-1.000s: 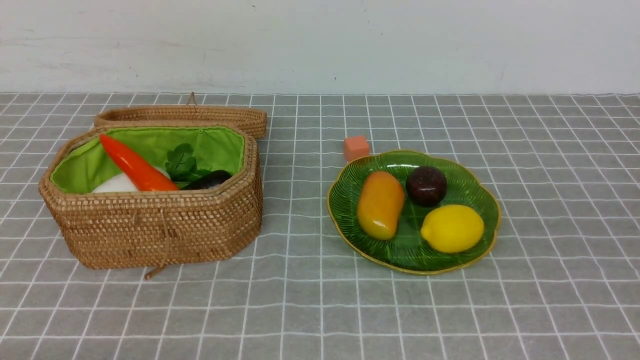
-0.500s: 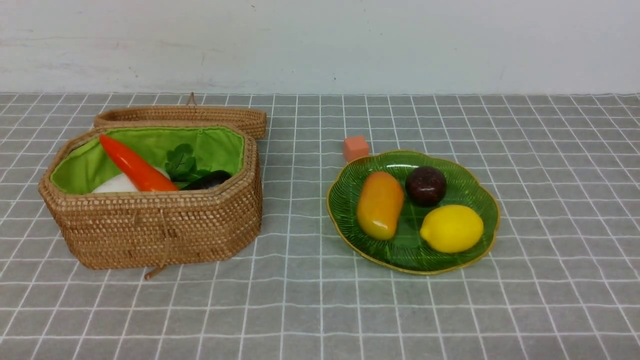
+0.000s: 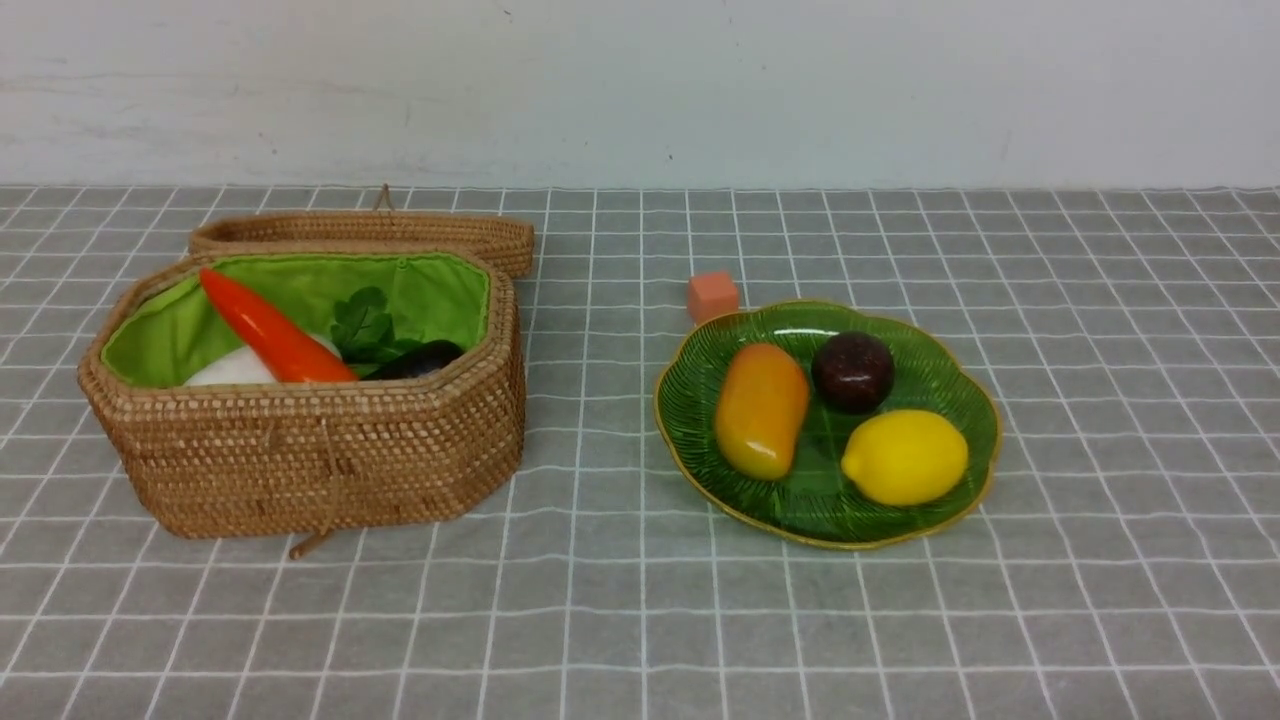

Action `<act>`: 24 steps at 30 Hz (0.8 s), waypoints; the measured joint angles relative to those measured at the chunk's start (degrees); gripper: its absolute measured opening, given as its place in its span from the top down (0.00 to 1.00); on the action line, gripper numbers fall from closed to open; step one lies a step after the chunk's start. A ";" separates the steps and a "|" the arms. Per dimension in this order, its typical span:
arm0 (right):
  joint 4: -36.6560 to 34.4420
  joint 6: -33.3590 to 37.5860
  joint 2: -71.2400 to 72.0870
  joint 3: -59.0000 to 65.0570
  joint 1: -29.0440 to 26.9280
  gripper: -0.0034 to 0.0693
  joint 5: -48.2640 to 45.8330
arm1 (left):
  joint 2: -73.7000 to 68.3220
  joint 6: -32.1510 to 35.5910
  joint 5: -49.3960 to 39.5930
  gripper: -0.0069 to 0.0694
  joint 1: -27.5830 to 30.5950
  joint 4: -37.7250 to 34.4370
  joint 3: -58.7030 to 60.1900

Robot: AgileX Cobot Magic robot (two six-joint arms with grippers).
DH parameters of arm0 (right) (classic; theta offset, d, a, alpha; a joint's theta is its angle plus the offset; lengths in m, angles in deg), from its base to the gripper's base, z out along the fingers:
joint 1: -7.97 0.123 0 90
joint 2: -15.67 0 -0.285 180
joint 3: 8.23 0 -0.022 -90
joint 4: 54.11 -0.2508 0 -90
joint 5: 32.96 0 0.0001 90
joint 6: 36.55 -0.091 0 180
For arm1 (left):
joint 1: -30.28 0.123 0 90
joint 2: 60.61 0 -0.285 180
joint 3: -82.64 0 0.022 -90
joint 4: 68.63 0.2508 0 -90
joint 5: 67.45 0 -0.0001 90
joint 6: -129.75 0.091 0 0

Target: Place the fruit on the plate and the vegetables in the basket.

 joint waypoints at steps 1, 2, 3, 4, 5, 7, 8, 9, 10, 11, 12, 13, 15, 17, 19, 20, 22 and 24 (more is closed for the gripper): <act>0.00 0.00 0.00 0.00 0.00 0.94 0.00 | 0.00 0.00 0.00 0.64 0.00 0.00 0.00; 0.00 0.00 0.00 0.00 0.00 0.94 0.00 | 0.00 0.00 0.00 0.63 0.00 0.00 0.00; 0.00 0.00 0.00 0.00 0.00 0.94 0.00 | 0.00 0.00 0.00 0.63 0.00 0.00 0.00; 0.00 0.00 0.00 0.00 0.00 0.94 0.00 | 0.00 0.00 0.00 0.63 0.00 0.00 0.00; 0.00 0.00 0.00 0.00 0.00 0.94 0.00 | 0.00 0.00 0.00 0.63 0.00 0.00 0.00; 0.00 0.00 0.00 0.00 0.00 0.93 0.02 | 0.00 0.00 0.00 0.63 0.00 0.00 0.00; 0.00 0.00 0.00 0.00 0.00 0.93 0.02 | 0.00 0.00 0.00 0.62 0.00 0.00 0.00; 0.00 0.00 0.00 0.00 0.00 0.93 0.02 | 0.00 0.00 0.00 0.62 0.00 0.00 0.00; 0.00 0.00 0.00 0.00 0.00 0.93 0.02 | 0.00 0.00 0.00 0.62 0.00 0.00 0.00; 0.02 0.00 0.00 0.00 0.00 0.93 0.02 | 0.00 0.00 0.00 0.62 0.00 0.00 0.00; 0.02 0.00 0.00 0.00 0.00 0.93 0.02 | 0.00 0.00 0.00 0.62 0.00 0.00 0.00; 0.02 0.00 0.00 0.00 0.00 0.93 0.02 | 0.00 0.00 0.00 0.62 0.00 0.00 0.00; 0.02 0.00 0.00 0.00 0.00 0.93 0.02 | 0.00 0.00 0.00 0.61 0.00 0.00 0.00; 0.02 0.00 0.00 0.00 0.00 0.92 0.02 | 0.00 0.00 0.00 0.61 0.00 0.00 0.00; 0.02 0.00 0.00 0.00 0.00 0.92 0.02 | 0.00 0.00 0.00 0.61 0.00 0.00 0.00; 0.02 0.00 0.00 0.00 0.00 0.92 0.02 | 0.00 0.00 0.00 0.61 0.00 0.00 0.00; 0.02 0.00 0.00 0.00 0.00 0.92 0.02 | 0.00 0.00 0.00 0.60 0.00 0.00 0.00; 0.07 0.00 0.00 0.00 0.00 0.92 0.02 | 0.00 0.00 0.00 0.60 0.00 0.00 0.00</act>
